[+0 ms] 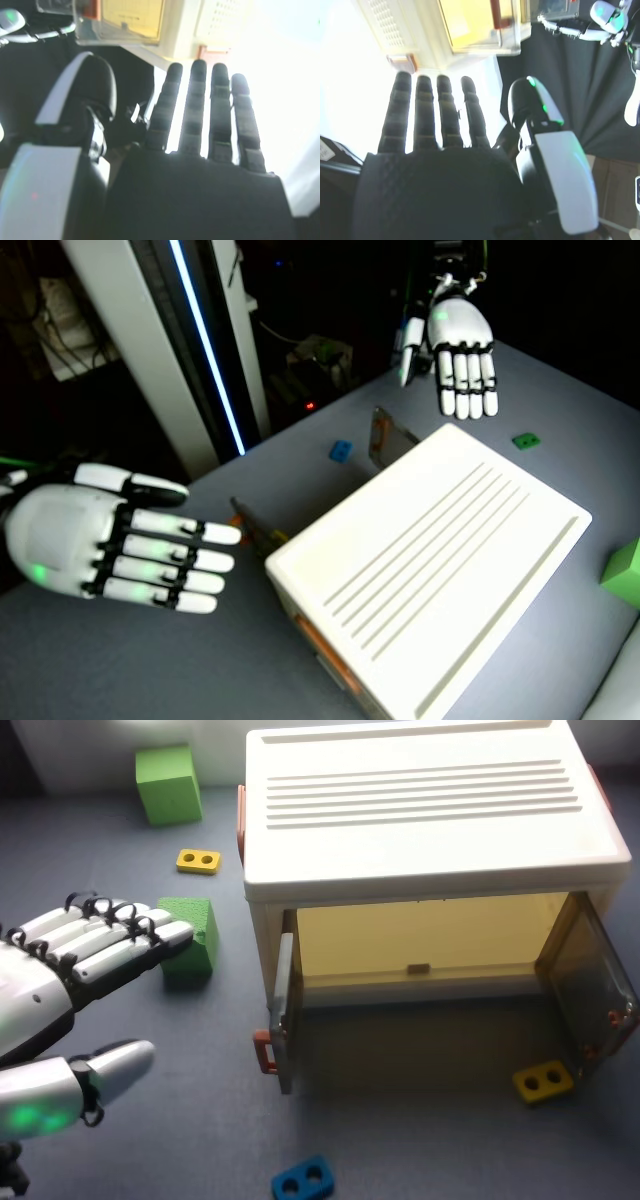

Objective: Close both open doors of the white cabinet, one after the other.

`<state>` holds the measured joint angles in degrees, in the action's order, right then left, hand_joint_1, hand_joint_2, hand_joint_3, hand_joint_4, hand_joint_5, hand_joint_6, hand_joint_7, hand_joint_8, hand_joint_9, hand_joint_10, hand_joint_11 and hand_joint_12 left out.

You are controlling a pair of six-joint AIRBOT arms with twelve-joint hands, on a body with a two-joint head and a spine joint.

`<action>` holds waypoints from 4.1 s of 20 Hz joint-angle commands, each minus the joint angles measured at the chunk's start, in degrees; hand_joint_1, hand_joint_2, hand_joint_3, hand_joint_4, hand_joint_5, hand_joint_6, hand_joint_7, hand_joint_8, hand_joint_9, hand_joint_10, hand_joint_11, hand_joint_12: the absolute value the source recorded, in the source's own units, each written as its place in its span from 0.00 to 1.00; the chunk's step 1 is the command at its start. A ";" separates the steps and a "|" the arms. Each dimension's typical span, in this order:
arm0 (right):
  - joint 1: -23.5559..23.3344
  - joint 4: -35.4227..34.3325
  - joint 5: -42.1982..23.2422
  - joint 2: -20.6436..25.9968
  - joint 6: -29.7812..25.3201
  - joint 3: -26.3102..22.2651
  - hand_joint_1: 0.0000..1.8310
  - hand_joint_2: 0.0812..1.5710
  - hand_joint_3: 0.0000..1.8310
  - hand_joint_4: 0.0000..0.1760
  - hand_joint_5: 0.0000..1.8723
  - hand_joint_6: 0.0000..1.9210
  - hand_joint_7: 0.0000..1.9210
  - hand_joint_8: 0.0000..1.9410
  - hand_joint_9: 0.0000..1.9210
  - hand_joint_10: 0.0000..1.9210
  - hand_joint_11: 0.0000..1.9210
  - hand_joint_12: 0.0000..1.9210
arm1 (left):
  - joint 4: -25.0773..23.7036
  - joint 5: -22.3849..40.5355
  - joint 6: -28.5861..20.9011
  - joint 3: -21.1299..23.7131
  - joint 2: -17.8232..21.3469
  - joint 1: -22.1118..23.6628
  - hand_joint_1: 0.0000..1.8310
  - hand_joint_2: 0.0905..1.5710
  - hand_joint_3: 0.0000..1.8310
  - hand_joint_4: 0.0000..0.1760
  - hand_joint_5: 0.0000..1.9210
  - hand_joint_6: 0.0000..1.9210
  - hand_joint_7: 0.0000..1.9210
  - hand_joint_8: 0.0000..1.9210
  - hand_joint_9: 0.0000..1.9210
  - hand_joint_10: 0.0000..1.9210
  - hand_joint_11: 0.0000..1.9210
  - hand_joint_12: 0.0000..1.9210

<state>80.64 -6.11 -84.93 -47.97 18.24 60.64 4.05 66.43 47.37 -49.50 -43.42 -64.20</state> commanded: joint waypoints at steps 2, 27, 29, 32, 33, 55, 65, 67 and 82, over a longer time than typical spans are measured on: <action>-0.16 -1.29 -6.24 0.07 -0.30 0.15 0.10 0.91 0.00 0.17 0.08 0.00 0.08 0.00 0.07 0.00 0.04 0.04 | 0.28 6.79 -0.08 0.20 0.03 0.25 0.00 0.96 0.01 0.00 0.02 0.00 0.03 0.00 0.03 0.00 0.00 0.23; -0.25 -1.41 -5.93 0.09 -0.31 0.42 0.08 0.91 0.00 0.19 0.09 0.00 0.09 0.00 0.07 0.00 0.09 0.00 | -15.18 -3.38 -7.10 -2.38 -5.77 9.61 0.00 0.91 0.00 0.00 0.06 0.00 0.03 0.00 0.03 0.00 0.00 0.18; -0.25 -1.42 -5.93 0.09 -0.31 0.43 0.07 0.92 0.00 0.11 0.09 0.00 0.09 0.00 0.07 0.00 0.09 0.00 | -15.74 -3.62 -7.36 -2.62 -6.11 10.07 0.00 0.92 0.00 0.00 0.05 0.00 0.02 0.00 0.03 0.00 0.00 0.18; -0.25 -1.43 -5.93 0.08 -0.31 0.44 0.07 0.91 0.00 0.21 0.09 0.00 0.09 0.00 0.07 0.00 0.09 0.00 | -16.33 -3.69 -7.67 -3.09 -6.96 10.94 0.00 0.92 0.00 0.00 0.04 0.00 0.01 0.00 0.01 0.00 0.00 0.13; -0.25 -1.43 -5.93 0.08 -0.31 0.44 0.08 0.91 0.00 0.19 0.09 0.00 0.09 0.00 0.07 0.00 0.09 0.00 | -16.55 -3.80 -7.71 -3.23 -7.19 11.36 0.00 0.93 0.00 0.00 0.04 0.00 0.02 0.00 0.03 0.00 0.00 0.15; -0.24 -1.36 -5.53 0.04 -0.31 0.70 0.08 0.90 0.00 0.19 0.10 0.00 0.10 0.00 0.08 0.00 0.11 0.00 | -19.96 -8.04 -8.34 -7.52 -12.54 18.72 0.00 0.94 0.00 0.00 0.06 0.00 0.05 0.00 0.06 0.00 0.00 0.19; -0.24 0.21 -4.38 0.03 -0.33 0.64 0.08 0.92 0.00 0.05 0.08 0.00 0.07 0.00 0.06 0.00 0.10 0.00 | -19.21 -7.13 -9.46 -4.52 -9.33 13.79 0.00 0.94 0.00 0.00 0.05 0.00 0.04 0.00 0.04 0.00 0.00 0.17; -0.34 0.76 -3.87 0.03 -0.33 0.62 0.07 0.92 0.00 0.06 0.07 0.00 0.05 0.00 0.04 0.00 0.09 0.00 | -18.13 -6.46 -9.42 -3.79 -8.31 12.45 0.00 0.94 0.00 0.00 0.06 0.00 0.03 0.00 0.03 0.00 0.00 0.19; -3.68 6.06 1.17 -0.33 -0.33 0.80 0.01 0.93 0.00 0.00 0.02 0.00 0.00 0.00 0.00 0.00 0.00 0.00 | -6.10 2.73 -1.80 -0.11 -2.80 5.60 0.00 0.96 0.00 0.00 0.02 0.00 0.01 0.00 0.02 0.00 0.00 0.14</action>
<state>77.36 1.30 -77.36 -48.23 18.20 61.34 -2.31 61.87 45.63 -49.80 -46.48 -58.87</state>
